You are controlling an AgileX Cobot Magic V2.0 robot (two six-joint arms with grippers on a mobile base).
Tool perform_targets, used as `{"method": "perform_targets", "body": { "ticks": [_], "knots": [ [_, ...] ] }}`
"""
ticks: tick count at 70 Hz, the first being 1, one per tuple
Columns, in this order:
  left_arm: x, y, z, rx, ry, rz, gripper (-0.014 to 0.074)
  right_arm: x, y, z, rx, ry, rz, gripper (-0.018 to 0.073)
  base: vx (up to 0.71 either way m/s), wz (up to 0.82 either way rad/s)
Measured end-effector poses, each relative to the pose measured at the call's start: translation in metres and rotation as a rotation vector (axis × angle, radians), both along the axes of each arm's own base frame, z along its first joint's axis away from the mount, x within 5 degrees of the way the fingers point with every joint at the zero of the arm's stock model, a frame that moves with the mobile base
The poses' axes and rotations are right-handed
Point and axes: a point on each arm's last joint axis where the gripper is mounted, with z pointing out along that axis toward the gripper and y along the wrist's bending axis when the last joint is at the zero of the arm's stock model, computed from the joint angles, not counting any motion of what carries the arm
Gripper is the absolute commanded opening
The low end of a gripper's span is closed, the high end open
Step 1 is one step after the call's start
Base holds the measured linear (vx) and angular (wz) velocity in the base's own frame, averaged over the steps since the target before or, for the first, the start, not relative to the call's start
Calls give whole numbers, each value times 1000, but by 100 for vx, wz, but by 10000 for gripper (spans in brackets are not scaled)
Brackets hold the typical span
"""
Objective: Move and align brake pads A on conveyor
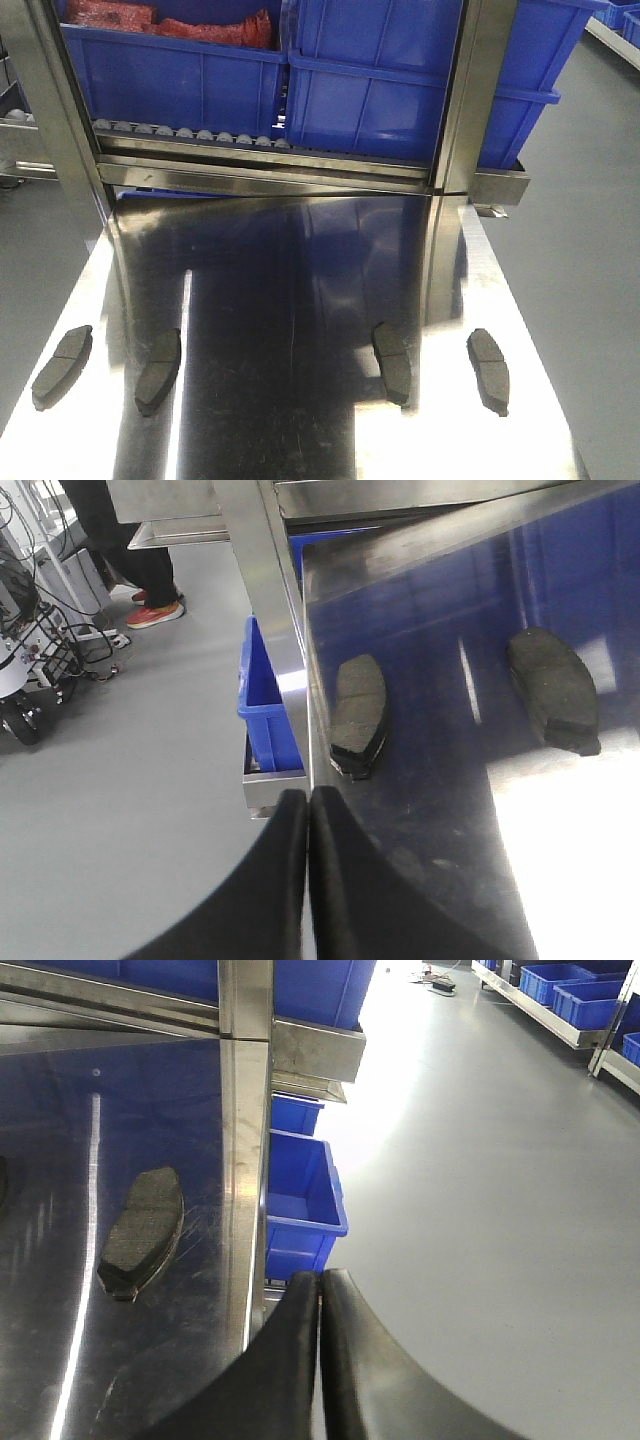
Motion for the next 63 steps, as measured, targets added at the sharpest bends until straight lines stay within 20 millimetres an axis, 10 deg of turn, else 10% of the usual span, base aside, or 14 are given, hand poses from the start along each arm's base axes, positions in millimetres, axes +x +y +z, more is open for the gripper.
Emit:
{"method": "perform_targets", "body": {
  "ticks": [63],
  "knots": [
    [0, 0, 0, 0, 0, 0, -6, 0, 0, 0, 0, 0, 0, -7, 0, 0]
  ]
}}
